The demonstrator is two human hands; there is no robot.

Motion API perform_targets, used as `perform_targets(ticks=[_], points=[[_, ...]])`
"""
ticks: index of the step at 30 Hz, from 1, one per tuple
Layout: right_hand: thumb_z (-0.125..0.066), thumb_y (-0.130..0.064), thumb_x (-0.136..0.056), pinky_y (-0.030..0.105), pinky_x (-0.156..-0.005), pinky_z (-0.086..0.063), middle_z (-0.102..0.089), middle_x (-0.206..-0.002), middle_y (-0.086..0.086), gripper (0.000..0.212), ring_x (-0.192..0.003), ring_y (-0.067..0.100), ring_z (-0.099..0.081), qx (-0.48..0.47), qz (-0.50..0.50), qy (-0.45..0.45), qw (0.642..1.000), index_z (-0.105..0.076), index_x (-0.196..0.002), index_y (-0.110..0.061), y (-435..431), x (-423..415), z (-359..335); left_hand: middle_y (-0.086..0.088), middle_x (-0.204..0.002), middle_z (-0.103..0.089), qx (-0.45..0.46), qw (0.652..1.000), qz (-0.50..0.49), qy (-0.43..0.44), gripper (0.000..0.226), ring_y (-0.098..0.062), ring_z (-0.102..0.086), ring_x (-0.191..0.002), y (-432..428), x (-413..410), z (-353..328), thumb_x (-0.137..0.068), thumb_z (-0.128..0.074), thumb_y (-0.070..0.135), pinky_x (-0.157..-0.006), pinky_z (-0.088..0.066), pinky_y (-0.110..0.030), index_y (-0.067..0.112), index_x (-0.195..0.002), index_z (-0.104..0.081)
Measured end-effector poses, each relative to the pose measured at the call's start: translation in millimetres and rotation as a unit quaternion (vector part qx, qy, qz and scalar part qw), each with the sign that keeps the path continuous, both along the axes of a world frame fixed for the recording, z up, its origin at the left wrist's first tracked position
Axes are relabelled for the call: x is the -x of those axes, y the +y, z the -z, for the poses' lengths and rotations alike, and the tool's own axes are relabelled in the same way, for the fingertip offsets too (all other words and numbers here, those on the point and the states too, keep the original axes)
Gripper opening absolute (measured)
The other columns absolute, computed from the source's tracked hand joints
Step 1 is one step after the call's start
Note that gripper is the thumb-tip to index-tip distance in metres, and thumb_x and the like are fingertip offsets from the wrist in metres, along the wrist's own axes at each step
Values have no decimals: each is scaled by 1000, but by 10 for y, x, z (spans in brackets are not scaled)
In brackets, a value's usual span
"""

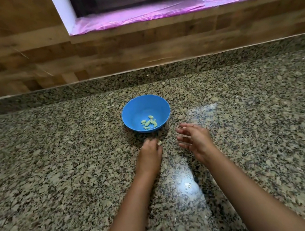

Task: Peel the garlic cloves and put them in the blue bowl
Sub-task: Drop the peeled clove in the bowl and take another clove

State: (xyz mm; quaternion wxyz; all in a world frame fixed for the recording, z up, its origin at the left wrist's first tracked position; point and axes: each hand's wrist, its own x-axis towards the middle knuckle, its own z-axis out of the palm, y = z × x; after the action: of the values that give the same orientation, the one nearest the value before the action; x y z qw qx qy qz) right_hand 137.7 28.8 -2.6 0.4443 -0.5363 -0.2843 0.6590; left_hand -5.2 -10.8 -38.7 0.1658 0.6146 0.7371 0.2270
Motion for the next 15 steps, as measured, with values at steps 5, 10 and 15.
perform_targets(ticks=[5, 10, 15], points=[[-43, -6, -97, 28, -55, -48, -64, -91, 9, 19, -66, 17, -58, 5, -1, -18, 1000, -59, -106, -5, -80, -38, 65, -15, -115, -53, 66, 997, -32, 34, 31, -29, -56, -100, 132, -112, -61, -95, -52, 29, -74, -40, -32, 3, -111, -54], [-44, -4, -96, 30, -59, -49, -64, -89, 10, 20, -64, 17, -57, 13, -1, -33, 999, -59, -109, -3, -118, -80, 98, -16, -121, -49, 50, 998, -32, 25, 29, -27, -55, -102, 116, -181, -30, -97, -49, 24, -75, -40, -28, 2, -117, -53], [-55, 0, -90, 30, -69, -56, -64, -108, 11, 25, -87, 21, -63, -33, -106, -130, 985, -59, -114, -3, -172, -84, 91, -9, -109, -64, 21, 986, -21, -162, 24, -19, -61, -94, 13, -120, 5, -93, -57, 20, -79, -46, -23, 8, -112, -65]])
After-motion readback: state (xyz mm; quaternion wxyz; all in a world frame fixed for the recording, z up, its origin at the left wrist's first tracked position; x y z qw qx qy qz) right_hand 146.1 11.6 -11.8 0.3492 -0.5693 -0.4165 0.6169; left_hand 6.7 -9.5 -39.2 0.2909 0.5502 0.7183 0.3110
